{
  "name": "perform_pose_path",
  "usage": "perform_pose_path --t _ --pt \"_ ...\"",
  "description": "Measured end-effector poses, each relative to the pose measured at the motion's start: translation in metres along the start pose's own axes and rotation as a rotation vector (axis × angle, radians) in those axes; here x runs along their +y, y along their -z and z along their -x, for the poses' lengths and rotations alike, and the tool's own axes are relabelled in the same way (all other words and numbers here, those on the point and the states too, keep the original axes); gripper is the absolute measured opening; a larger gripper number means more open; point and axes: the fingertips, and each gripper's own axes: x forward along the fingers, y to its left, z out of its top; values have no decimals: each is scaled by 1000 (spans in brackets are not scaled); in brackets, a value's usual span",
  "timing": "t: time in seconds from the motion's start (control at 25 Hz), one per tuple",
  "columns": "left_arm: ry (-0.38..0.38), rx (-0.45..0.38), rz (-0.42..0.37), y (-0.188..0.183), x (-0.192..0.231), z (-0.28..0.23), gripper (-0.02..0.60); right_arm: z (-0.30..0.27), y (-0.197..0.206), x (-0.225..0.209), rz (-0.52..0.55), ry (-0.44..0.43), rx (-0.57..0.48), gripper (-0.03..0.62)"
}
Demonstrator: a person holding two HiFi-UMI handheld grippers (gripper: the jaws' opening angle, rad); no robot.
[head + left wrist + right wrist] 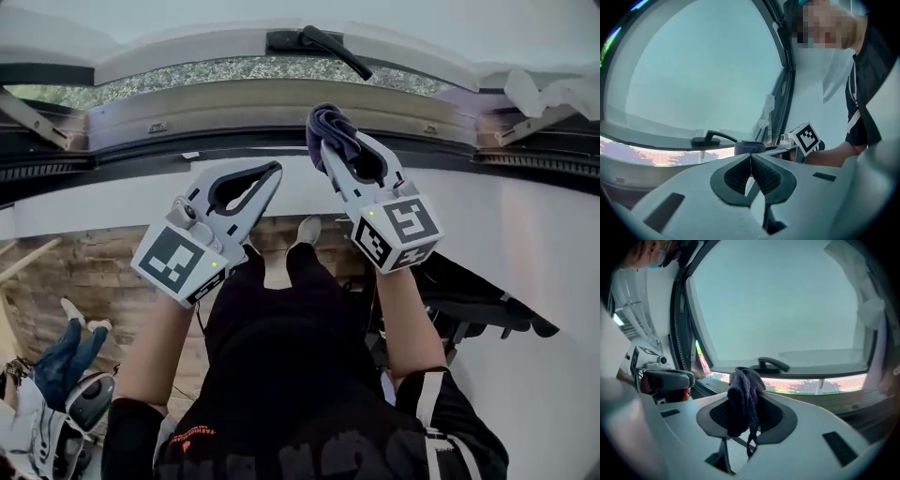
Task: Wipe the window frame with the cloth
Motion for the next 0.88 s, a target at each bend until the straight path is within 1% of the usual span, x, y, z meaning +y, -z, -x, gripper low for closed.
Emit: perform_pose_path --t 0.16,0.32,0.44,0.52,0.6,0.88 --pt "75 21 -19 -1 -34 -48 21 53 5 -78 -51 150 -29 109" --pt "121 42 -28 1 -64 -89 20 106 15 -149 -107 285 -52 109" --pt "152 67 -37 3 -82 -113 20 140 27 -193 -122 394 -49 109" --pt "163 83 -41 4 -92 -125 20 157 36 -214 -133 444 -44 109" --pt "186 83 -53 5 -102 -135 21 170 44 -229 -162 472 -48 109" --pt "221 158 -66 18 -127 -158 20 198 74 -257 -232 562 -51 109"
